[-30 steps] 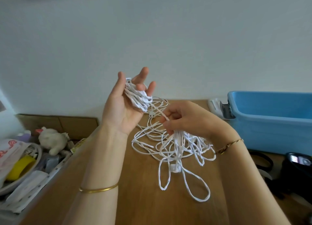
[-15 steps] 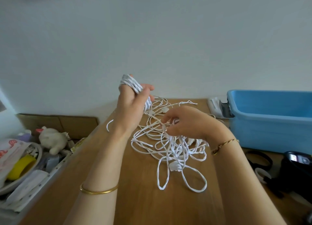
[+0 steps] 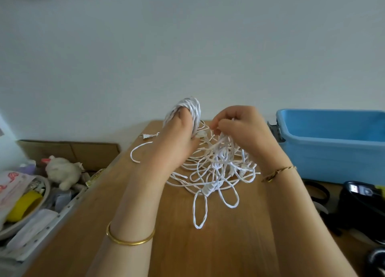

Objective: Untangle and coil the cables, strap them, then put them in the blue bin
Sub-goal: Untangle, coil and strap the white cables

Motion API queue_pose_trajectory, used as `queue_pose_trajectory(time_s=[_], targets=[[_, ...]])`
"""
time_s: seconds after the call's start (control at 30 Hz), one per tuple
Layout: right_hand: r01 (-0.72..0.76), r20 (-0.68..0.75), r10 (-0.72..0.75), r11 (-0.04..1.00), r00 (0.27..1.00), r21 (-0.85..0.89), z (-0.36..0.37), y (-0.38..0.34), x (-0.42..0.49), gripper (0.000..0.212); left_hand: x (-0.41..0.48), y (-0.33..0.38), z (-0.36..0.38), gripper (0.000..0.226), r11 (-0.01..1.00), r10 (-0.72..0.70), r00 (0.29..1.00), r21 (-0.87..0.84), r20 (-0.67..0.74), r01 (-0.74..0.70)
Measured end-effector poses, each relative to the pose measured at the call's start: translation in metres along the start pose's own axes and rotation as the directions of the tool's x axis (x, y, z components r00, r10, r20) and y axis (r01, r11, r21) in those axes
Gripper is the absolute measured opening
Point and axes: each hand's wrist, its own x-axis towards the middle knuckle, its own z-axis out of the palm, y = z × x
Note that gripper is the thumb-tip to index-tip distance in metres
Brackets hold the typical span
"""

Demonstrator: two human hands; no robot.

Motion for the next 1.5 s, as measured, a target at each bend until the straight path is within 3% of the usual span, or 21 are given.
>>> queue_pose_trajectory(time_s=[0.07, 0.17, 0.27, 0.4, 0.53, 0.63, 0.9, 1.03, 1.17, 1.27, 1.37, 1.5], targets=[[0.006, -0.032, -0.006, 1.0, 0.999, 0.008, -0.002, -0.002, -0.002, 0.02, 0.005, 0.004, -0.005, 0.056, 1.0, -0.02, 0.992, -0.013, -0.123, 0.018], [-0.006, -0.061, 0.006, 1.0, 0.998, -0.006, -0.002, -0.004, 0.003, 0.009, 0.02, 0.009, -0.015, 0.059, 0.999, 0.035, 0.97, 0.008, -0.241, -0.034], [0.013, 0.04, -0.008, 0.991, 0.999, -0.13, -0.012, -0.013, 0.019, 0.012, 0.037, 0.016, -0.032, 0.06, 0.989, 0.127, 0.938, 0.109, -0.323, -0.096], [0.035, 0.105, 0.003, 0.93, 0.995, -0.367, -0.025, -0.026, 0.049, 0.011, 0.058, 0.021, -0.049, 0.058, 0.969, 0.214, 0.929, 0.186, -0.301, -0.163], [0.04, -0.04, -0.09, 0.742, 0.995, -0.669, -0.021, -0.044, 0.077, 0.007, 0.077, 0.019, -0.064, 0.049, 0.938, 0.266, 0.925, 0.296, -0.271, -0.183], [0.036, -0.115, -0.174, 0.684, 0.978, -0.729, -0.015, -0.059, 0.091, 0.015, 0.088, 0.018, -0.082, 0.038, 0.937, 0.258, 0.926, 0.306, -0.276, -0.17], [0.123, 0.037, -0.12, 0.864, 0.992, -0.488, -0.026, -0.083, 0.109, 0.003, 0.098, 0.011, -0.116, 0.035, 0.921, 0.225, 0.928, 0.377, -0.296, -0.103], [-0.028, 0.131, 0.055, 0.978, 0.99, -0.206, -0.035, -0.085, 0.104, 0.012, 0.094, 0.011, -0.123, 0.03, 0.924, 0.165, 0.935, 0.381, -0.315, -0.035], [-0.171, 0.209, 0.182, 0.983, 0.961, -0.069, -0.041, -0.077, 0.101, 0.005, 0.091, 0.009, -0.134, 0.032, 0.92, 0.15, 0.932, 0.392, -0.329, -0.01], [-0.281, 0.195, 0.26, 0.956, 0.946, 0.088, -0.04, -0.062, 0.101, 0.014, 0.083, 0.007, -0.135, 0.032, 0.947, 0.151, 0.916, 0.321, -0.373, -0.025], [-0.323, 0.094, 0.317, 0.944, 0.944, 0.06, -0.033, -0.041, 0.103, 0.015, 0.084, 0.007, -0.134, 0.032, 0.928, 0.055, 0.923, 0.361, -0.381, 0.094], [-0.298, -0.027, 0.299, 0.931, 0.954, -0.213, -0.025, -0.006, 0.113, 0.019, 0.087, 0.006, -0.136, 0.036, 0.916, 0.044, 0.902, 0.378, -0.429, 0.136]])
